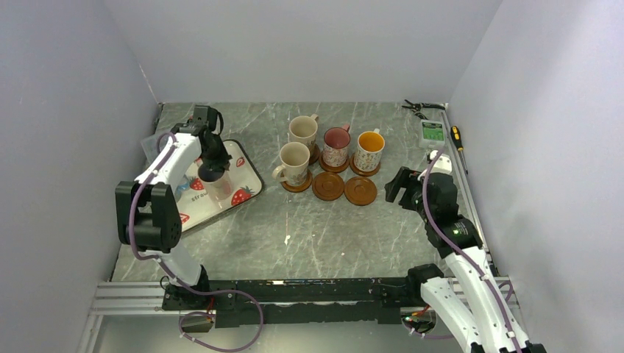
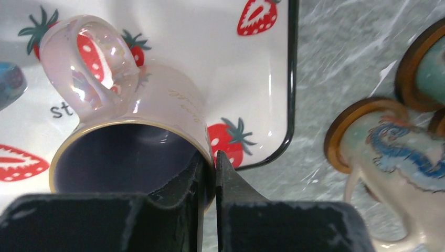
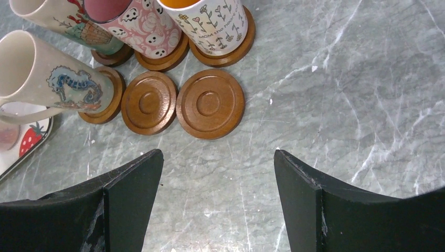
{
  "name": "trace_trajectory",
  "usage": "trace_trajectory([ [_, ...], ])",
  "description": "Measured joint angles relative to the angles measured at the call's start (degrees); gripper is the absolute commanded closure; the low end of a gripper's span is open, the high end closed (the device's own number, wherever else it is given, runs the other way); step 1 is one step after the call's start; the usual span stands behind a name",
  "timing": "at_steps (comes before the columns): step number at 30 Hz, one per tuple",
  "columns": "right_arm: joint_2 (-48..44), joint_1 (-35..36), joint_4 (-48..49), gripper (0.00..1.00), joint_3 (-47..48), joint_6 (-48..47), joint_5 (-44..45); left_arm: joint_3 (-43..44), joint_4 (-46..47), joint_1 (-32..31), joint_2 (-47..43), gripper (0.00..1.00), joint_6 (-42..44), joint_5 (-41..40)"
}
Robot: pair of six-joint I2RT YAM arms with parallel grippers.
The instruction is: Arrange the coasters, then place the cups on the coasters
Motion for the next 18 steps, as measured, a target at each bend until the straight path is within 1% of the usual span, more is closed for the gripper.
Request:
trace_trajectory([
  [1, -0.2, 0.0, -0.2, 0.18, 0.0, 0.0, 0.3, 0.0, 1.3, 0.2, 0.3, 0.78, -1.3, 0.2],
  [5, -1.0, 0.0, -0.6, 0.18, 0.0, 0.0, 1.1, 0.0, 4.7, 0.6, 1.0, 0.52, -4.0, 1.0],
  [7, -1.0, 0.0, -0.8, 0.18, 0.0, -0.1, 1.6, 0.1, 6.0, 0.6, 1.1, 0.44, -4.0, 1.9],
  [9, -1.0, 0.0, -0.8, 0.18, 0.0, -0.1, 1.8, 0.7, 6.4, 0.7, 1.1, 0.38, -3.1, 2.8],
  [12, -0.9, 0.0, -0.8, 0.18, 0.0, -0.1, 1.7, 3.0, 5.7, 0.8, 0.8, 0.35, 0.2, 3.3],
  [16, -0.6, 0.0, -0.8, 0.18, 0.0, 0.0, 1.7, 4.8, 5.6, 1.4, -1.6, 0.35, 7.1, 4.4],
  [18, -0.4, 0.0, -0.8, 0.18, 0.0, 0.0, 1.6, 5.1, 5.6, 2.2, -3.3, 0.36, 12.1, 5.7],
])
